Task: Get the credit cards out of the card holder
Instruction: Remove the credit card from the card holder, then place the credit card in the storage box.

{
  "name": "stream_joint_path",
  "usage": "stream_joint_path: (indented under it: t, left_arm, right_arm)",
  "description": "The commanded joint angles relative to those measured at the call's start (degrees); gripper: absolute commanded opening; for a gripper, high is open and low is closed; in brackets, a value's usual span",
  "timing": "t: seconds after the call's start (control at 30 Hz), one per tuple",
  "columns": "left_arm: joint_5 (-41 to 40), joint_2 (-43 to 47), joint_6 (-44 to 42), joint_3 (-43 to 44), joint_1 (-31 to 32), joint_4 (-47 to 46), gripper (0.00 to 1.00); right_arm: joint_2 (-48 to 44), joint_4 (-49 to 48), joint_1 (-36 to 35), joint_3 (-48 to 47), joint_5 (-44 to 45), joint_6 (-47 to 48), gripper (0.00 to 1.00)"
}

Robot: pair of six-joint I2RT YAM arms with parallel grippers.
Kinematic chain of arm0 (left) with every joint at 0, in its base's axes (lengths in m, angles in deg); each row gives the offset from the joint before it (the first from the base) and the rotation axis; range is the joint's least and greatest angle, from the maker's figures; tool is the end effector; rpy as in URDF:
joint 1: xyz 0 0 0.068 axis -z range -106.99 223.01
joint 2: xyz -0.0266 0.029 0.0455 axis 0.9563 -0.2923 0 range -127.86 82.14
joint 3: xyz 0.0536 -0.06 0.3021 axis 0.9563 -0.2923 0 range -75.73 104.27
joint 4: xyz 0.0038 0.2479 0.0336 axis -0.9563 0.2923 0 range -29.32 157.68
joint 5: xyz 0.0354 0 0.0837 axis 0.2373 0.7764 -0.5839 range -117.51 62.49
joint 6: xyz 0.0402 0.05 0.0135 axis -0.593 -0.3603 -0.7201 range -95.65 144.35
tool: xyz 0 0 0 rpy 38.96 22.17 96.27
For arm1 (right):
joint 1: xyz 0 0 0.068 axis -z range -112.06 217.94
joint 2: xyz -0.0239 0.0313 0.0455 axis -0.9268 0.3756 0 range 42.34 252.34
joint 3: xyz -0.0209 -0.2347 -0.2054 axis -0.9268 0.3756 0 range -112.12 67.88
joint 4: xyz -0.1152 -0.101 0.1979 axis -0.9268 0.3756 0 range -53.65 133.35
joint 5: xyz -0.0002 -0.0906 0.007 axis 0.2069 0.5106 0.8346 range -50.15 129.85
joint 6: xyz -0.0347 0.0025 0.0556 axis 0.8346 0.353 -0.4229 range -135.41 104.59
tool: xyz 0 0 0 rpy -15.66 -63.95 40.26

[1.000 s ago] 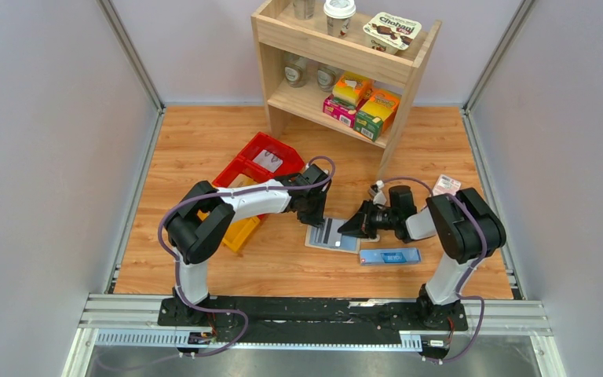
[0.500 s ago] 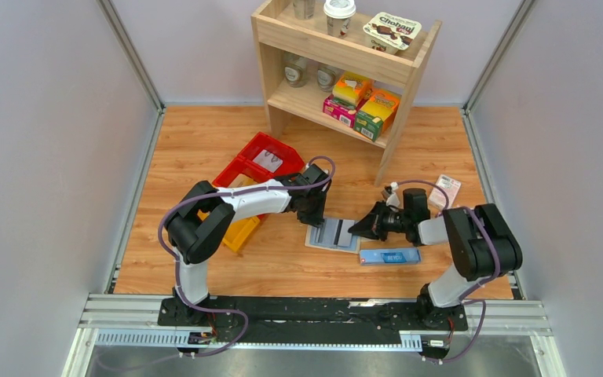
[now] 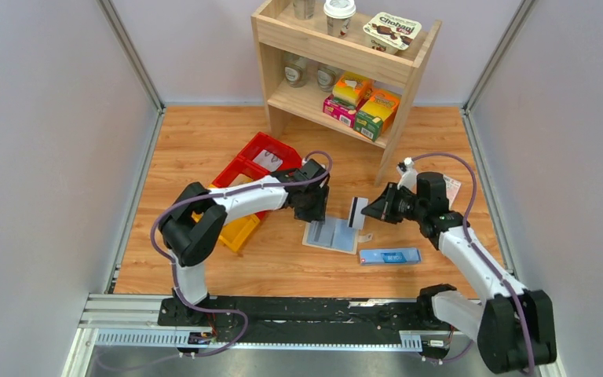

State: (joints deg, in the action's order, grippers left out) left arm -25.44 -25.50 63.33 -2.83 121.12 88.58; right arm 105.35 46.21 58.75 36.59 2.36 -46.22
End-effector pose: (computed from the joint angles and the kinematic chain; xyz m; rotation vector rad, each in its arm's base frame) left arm 0.2628 -0.2958 0.2092 0.2334 2.7667 -0.5019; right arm 0.1897 0.0627 0.2375 0.0878 2.3592 1.1032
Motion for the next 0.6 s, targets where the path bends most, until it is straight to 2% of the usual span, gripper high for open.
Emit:
stream_joint_path:
  t: [0.0,0.23,0.4,0.57]
  left_arm:
    - [-1.89,9.8,3.64,1.1,-3.03,1.02,0.56]
    - [-1.63,28.85,16.02,-6.37,-8.3,-0.48,0.77]
    - [0.47,39.15,26.03,-11.89,-8.57,-4.86,0.78]
    - [6.1,41.1,32.12,-14.1,-8.48,-10.04,0.78]
  right_arm:
    - [-8.23,7.61,-6.78,-5.53,11.45,9.87,0.0]
    - [-16.41,5.17,-27.6,-7.74,37.46,22.35,0.0]
    - [-16.87,-1.95,-41.93,-6.15,57.59,32.1,0.0]
    - [-11.42,-7.48,-52.75,-7.64,70.62,41.51,0.01]
